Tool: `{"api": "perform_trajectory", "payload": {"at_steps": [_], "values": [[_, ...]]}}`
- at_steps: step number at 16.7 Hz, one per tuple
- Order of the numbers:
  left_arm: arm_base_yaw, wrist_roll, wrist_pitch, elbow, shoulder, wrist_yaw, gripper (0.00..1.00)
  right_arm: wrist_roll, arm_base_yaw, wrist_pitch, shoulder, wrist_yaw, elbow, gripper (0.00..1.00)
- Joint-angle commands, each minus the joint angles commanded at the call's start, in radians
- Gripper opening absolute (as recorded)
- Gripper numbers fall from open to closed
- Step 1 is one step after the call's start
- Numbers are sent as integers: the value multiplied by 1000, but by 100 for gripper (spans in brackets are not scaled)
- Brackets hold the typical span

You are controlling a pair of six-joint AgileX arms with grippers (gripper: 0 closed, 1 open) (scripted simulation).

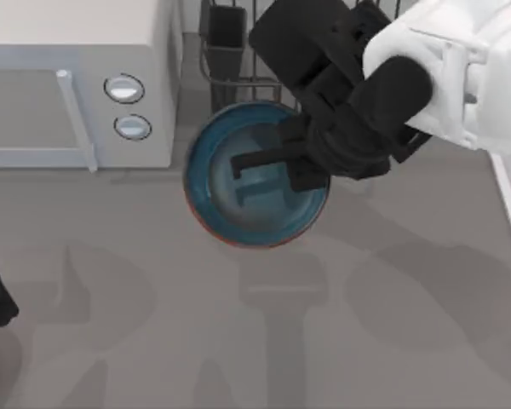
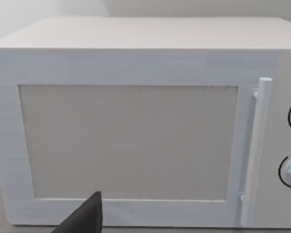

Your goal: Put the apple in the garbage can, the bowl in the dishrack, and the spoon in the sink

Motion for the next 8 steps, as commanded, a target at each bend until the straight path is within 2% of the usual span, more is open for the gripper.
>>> {"api": "perform_trajectory", "payload": {"at_steps": [8], "values": [[0, 0, 0, 0, 0, 0, 100, -347, 170, 651, -230, 545, -60, 0]]}}
